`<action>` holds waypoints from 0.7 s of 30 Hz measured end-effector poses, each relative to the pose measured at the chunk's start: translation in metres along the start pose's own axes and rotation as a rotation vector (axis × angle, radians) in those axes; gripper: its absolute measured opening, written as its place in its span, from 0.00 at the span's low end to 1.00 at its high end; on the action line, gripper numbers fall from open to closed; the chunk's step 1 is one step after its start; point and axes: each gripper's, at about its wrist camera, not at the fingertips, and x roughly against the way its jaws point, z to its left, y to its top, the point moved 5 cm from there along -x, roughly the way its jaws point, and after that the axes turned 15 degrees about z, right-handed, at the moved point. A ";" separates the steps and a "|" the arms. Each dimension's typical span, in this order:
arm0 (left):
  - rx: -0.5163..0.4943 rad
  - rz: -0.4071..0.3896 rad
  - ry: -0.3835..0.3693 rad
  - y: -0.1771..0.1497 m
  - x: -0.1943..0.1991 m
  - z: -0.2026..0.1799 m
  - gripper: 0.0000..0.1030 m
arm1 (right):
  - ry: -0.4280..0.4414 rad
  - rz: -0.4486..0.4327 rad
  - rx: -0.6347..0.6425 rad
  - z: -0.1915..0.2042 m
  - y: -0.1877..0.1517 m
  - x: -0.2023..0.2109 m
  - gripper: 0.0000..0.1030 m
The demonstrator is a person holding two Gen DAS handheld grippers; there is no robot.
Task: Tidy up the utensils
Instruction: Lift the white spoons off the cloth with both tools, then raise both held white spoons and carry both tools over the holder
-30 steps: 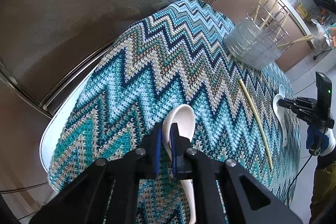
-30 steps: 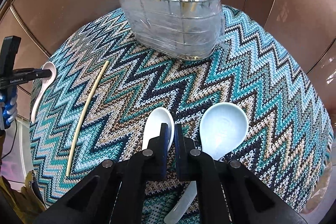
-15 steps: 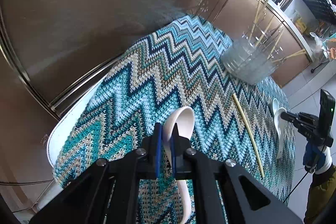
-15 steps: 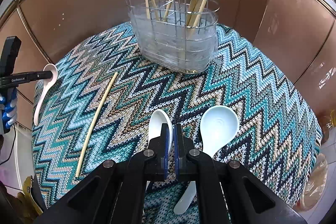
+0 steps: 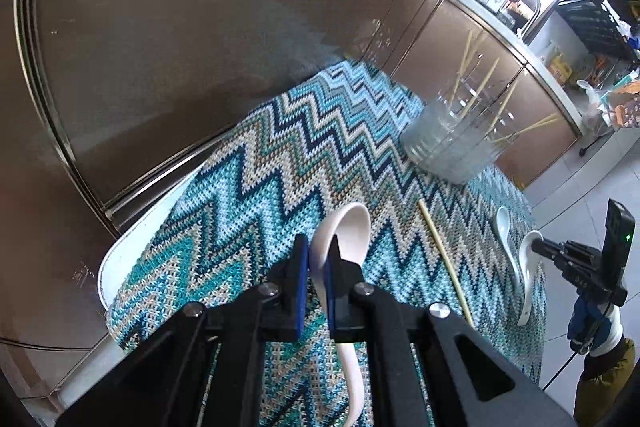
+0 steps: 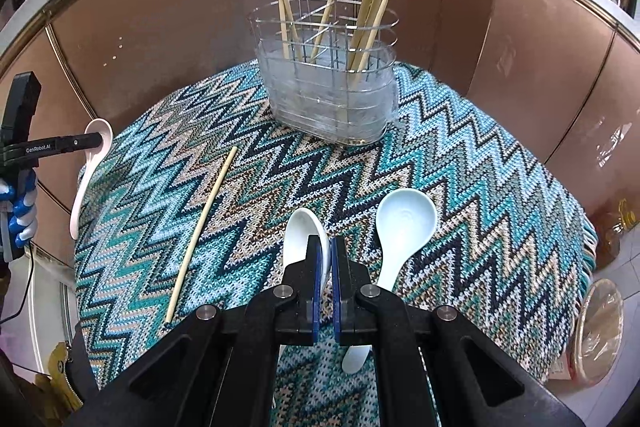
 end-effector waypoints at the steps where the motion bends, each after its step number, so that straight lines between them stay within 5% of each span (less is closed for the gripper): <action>1: -0.002 -0.010 -0.003 0.000 0.004 -0.001 0.07 | -0.001 -0.005 -0.001 0.001 -0.002 0.003 0.04; 21: -0.023 -0.100 -0.032 -0.011 0.045 -0.019 0.07 | -0.014 -0.120 -0.039 0.014 -0.035 0.052 0.04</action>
